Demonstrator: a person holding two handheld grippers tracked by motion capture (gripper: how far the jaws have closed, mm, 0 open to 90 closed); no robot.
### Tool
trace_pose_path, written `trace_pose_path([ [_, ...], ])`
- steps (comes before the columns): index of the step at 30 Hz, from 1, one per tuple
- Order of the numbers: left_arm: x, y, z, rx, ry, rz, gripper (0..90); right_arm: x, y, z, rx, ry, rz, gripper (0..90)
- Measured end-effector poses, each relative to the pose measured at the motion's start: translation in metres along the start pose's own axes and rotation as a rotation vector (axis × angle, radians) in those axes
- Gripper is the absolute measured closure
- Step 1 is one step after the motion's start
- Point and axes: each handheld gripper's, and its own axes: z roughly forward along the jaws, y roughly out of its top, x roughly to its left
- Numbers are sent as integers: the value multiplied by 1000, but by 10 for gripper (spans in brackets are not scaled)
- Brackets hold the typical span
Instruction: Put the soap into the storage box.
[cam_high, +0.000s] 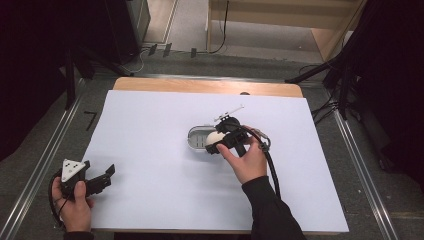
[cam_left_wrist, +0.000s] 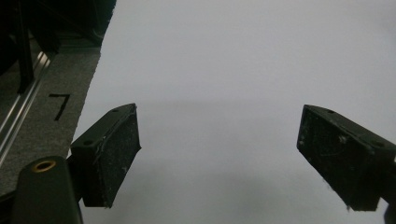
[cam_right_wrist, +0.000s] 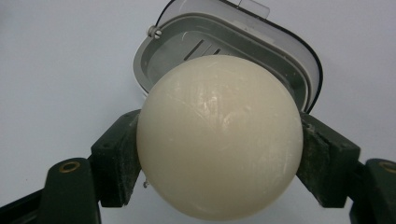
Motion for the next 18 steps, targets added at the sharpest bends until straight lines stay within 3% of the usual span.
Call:
trace_pose_path([
  [18,0,0,0,-2,-1,-2,142,0,16,15,27,1,5,252],
])
